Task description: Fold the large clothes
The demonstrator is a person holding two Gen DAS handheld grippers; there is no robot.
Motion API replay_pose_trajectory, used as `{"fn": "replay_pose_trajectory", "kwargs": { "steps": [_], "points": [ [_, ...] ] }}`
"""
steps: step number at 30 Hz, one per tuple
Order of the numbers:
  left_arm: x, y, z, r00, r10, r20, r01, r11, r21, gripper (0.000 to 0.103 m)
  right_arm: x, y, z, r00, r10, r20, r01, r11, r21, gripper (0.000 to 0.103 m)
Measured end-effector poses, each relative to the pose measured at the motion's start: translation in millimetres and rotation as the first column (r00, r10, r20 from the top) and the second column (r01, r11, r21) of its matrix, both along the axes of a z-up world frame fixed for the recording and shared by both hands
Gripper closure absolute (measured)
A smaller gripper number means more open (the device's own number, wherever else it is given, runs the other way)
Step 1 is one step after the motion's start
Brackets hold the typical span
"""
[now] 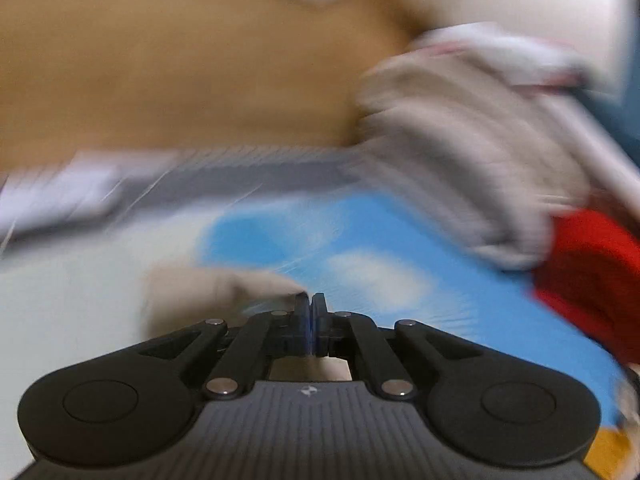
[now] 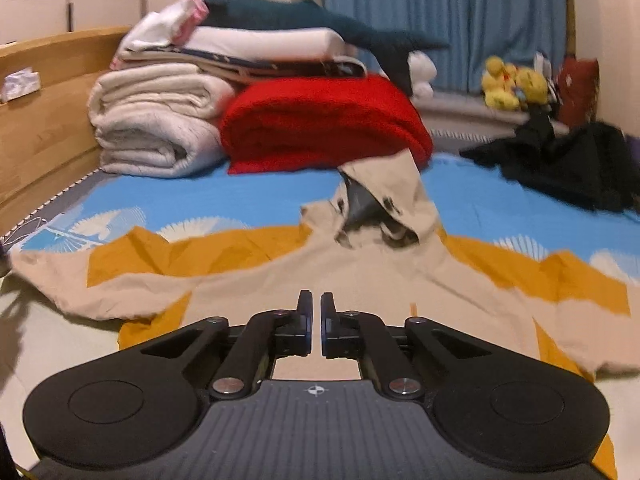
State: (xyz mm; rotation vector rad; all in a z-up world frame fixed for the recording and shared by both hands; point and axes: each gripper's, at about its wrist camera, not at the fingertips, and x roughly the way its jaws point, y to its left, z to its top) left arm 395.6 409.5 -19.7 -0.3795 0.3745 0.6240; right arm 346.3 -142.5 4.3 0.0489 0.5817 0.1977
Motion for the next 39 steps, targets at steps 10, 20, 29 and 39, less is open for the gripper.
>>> {"fn": "replay_pose_trajectory", "kwargs": {
  "steps": [10,20,29,39],
  "points": [
    [16.6,-313.9,55.3,0.578,-0.806,0.127,0.816,0.563,-0.132,0.064,-2.9,-40.5,-4.7,0.992,-0.078,-0.102,0.089,0.990,0.109,0.085],
    [-30.0,-258.5,32.5,0.824,-0.564,-0.047,0.545,0.813,-0.206,0.060,9.0,-76.1,-10.4,0.979,-0.134,-0.155,0.168,0.957,0.236,0.083],
    [25.5,-241.3,-6.9,0.861,-0.484,-0.155,0.467,0.874,-0.139,0.060,33.0,-49.4,-47.8,0.978,-0.064,-0.200,0.109,0.969,0.222,0.070],
    [44.0,-228.0,5.1,0.851,-0.490,-0.189,0.488,0.871,-0.063,0.060,82.5,-68.7,-110.9,0.910,-0.154,-0.385,0.266,0.929,0.257,0.055]
  ]
}}
